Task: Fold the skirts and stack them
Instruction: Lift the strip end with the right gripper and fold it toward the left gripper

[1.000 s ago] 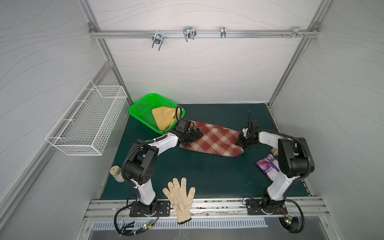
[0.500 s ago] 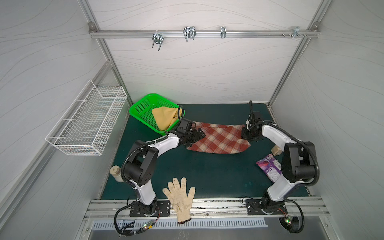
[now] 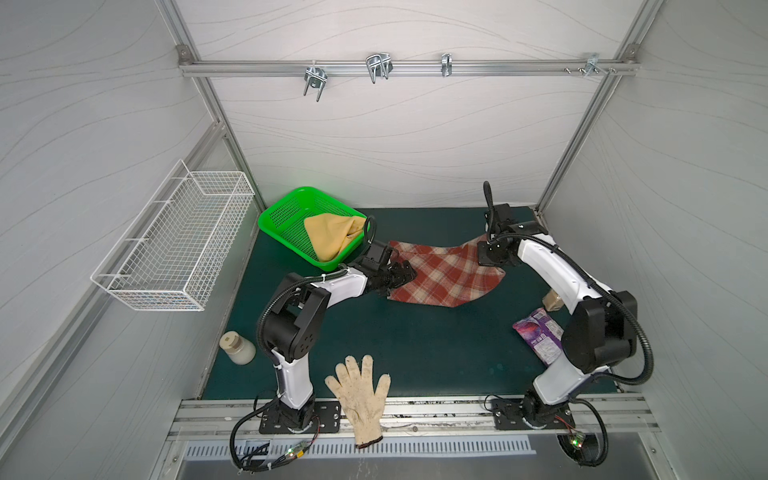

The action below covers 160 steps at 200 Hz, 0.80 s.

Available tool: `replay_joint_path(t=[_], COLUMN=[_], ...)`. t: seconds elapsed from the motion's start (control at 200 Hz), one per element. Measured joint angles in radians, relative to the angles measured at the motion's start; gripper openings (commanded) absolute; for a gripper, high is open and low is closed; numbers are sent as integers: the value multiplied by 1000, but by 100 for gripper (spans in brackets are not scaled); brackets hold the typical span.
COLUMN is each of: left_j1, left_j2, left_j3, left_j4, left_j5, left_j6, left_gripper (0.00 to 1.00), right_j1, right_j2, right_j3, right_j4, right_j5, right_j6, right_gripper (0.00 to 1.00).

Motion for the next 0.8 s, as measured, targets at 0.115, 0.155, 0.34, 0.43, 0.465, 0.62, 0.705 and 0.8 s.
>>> replay_joint_path(t=[0.115,0.155,0.34,0.43,0.465,0.62,0.705,0.8], left_j1=[0,0,0,0,0,0,0,0], left_j2=[24,29,48,48,48,48,48,47], left_j3=[3,9,20,20,20,19,19,12], left_j4=[12,16,36,39,39,39,40,49], left_j5=[-6,-8,-11,-14,-14,-15,-15,-15], left_j6=[1,1,2,2,2,2,2,2], left_gripper=[97,97,98,97,97,97,97,97], right_j1=[37,45,63,72,78,117,147,181], right_j2=[0,0,3,18,27,82,123,174], right_j3=[42,50,62,77,84,129,164,211], right_j4=[-21,-22,-19,-11,-2,31,48,63], right_j5=[-10,-25,-122,-172,-191,-257,-278,-294], right_j6=[20,31,100,140,159,225,256,285], right_gripper=[0,0,0,0,0,0,0,0])
